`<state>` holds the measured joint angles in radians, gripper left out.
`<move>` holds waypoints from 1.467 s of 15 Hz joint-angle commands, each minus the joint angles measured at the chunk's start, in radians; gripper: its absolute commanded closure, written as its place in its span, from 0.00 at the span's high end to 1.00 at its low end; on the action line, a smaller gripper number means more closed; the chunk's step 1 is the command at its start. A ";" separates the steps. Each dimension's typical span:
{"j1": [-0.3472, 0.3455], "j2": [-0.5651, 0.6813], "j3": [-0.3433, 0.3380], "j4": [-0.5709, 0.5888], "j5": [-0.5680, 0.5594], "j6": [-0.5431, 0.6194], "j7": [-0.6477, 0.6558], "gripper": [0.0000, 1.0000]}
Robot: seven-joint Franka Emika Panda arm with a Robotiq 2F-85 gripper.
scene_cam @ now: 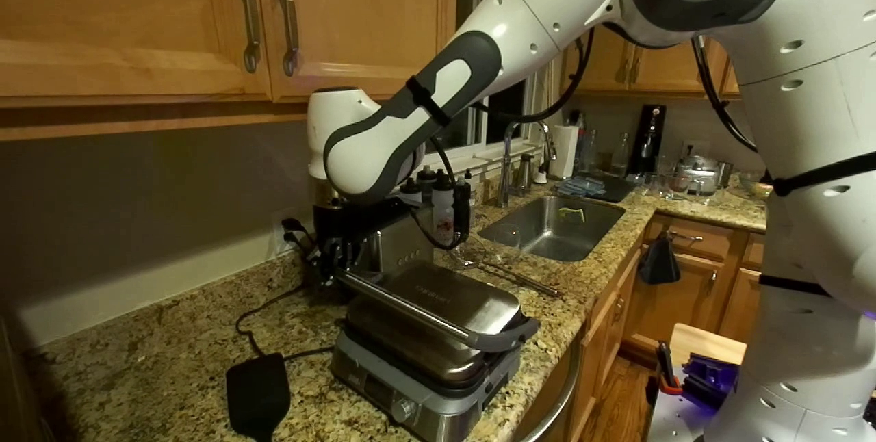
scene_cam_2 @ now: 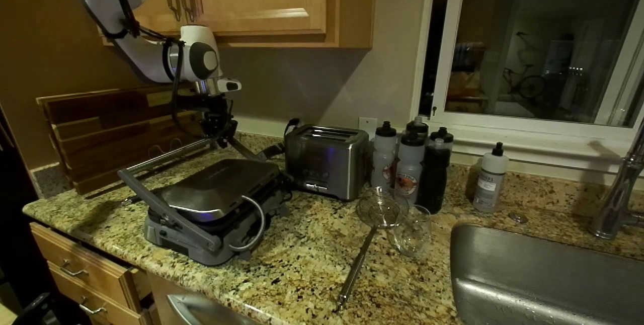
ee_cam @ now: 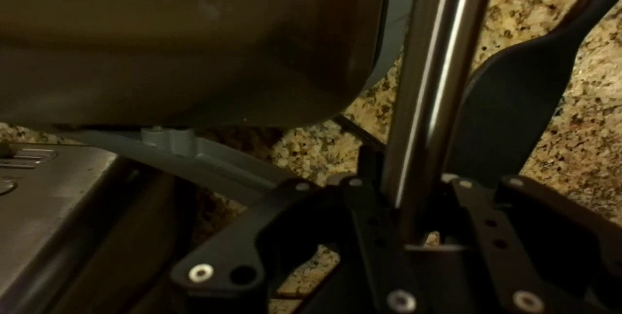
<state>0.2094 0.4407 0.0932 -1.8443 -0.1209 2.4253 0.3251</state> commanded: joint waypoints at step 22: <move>-0.004 -0.054 -0.064 -0.051 0.081 -0.043 0.031 0.90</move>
<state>0.2096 0.4596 0.0510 -1.8503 -0.0240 2.4294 0.3626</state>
